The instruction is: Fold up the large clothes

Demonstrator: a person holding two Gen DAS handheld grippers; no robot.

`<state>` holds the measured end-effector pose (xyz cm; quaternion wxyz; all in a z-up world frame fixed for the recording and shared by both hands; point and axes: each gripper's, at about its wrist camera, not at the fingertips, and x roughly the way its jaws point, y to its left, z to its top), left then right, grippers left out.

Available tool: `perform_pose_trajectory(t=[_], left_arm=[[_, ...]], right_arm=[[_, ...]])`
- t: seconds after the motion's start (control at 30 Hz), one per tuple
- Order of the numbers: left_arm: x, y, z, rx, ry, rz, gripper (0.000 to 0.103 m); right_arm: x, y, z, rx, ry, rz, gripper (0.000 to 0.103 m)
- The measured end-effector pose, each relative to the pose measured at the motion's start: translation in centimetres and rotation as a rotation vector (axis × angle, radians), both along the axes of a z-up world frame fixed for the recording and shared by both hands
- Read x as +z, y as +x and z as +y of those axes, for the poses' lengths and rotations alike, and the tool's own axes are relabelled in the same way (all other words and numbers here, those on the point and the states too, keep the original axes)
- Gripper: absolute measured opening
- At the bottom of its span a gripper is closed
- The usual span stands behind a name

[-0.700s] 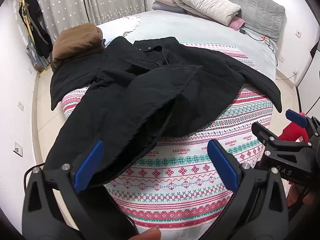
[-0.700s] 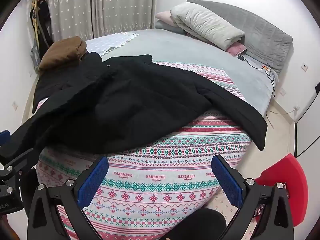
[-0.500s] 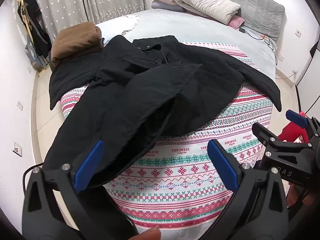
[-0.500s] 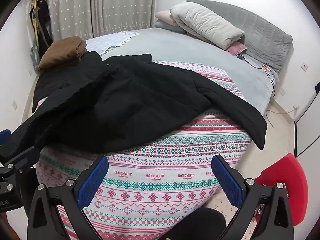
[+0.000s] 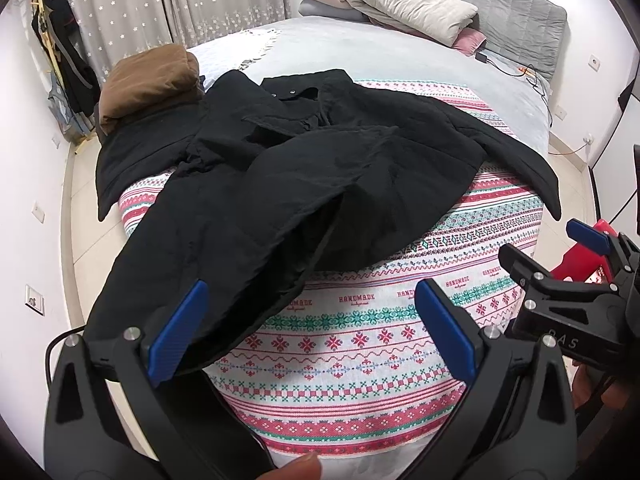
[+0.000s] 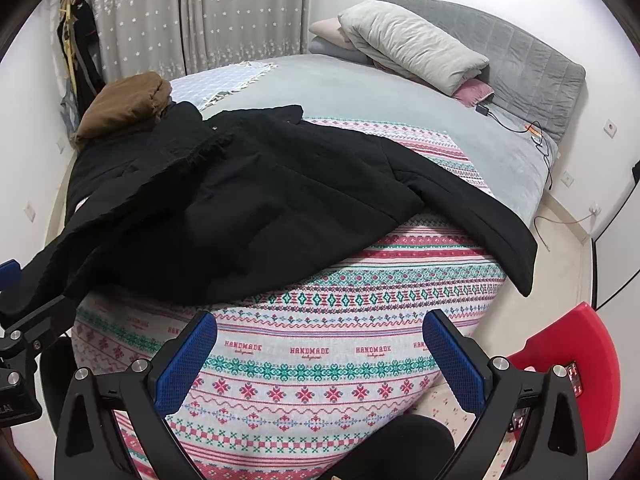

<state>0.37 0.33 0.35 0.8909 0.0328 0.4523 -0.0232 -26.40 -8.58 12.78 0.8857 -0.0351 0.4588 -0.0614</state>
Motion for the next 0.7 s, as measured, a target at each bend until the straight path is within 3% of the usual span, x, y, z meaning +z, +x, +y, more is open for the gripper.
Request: perform_pose_trajectory(t=[0.7], left_arm=[[1.3,-0.2,0.4,-0.012,-0.010,-0.010,0.102]], right_arm=[[0.0,0.3,0.0,0.013,-0.019,-0.001,0.103]])
